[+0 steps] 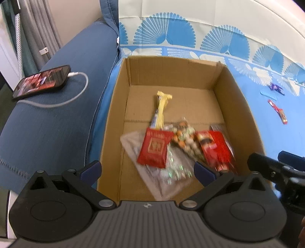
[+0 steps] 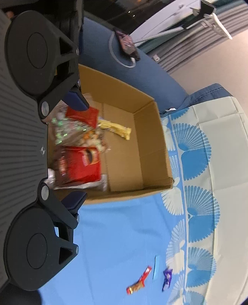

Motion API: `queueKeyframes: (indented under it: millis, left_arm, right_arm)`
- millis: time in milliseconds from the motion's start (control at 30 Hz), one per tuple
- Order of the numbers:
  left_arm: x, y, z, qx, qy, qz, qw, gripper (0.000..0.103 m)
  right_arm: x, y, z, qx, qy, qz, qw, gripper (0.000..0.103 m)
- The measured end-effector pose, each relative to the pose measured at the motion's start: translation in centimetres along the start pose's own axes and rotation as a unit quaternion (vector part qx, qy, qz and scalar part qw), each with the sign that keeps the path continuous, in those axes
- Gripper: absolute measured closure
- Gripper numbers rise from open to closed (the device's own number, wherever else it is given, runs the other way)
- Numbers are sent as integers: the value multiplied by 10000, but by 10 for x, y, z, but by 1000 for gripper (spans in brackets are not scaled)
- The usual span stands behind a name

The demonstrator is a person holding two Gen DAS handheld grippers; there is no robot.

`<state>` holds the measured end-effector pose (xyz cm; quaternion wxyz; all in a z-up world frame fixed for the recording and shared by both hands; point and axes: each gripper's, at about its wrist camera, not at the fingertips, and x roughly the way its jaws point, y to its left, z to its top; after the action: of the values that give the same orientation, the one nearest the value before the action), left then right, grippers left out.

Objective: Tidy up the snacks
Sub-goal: 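Open both tools to drop the red snacks into the box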

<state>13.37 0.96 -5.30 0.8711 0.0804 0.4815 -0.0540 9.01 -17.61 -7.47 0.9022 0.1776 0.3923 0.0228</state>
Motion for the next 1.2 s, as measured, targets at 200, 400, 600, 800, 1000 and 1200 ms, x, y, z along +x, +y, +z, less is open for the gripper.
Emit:
queueKeyframes:
  millis: [200,400,600,800,1000,1200]
  left_arm:
    - [-37,-4,-30,-81,-146,120,9998,0]
    - [-65,-12,-52,-126,-322,118,9993,0]
    - [-94,-16,-62,-113,-639,120,9978,0]
    - [-116,-23,-74,-3,-859,122,9962,0]
    - [-135,-23,-83,14,-1062,152,9942,0]
    - [-149,-21,-89,0,-1227,193,9923,0]
  right_arm:
    - [-38,7,-24,-103,-113,-171,9997,9]
    - [-75,17,-38,-403,-429,-305,9978,9]
    - [-102,19,-49,-484,-604,-399,9962,8]
    - [-123,17,-59,-439,-752,-402,9954,8]
    - [-143,23,-66,-516,-959,-333,9935,7]
    - [-156,27,-71,-548,-1096,-280,9921,7]
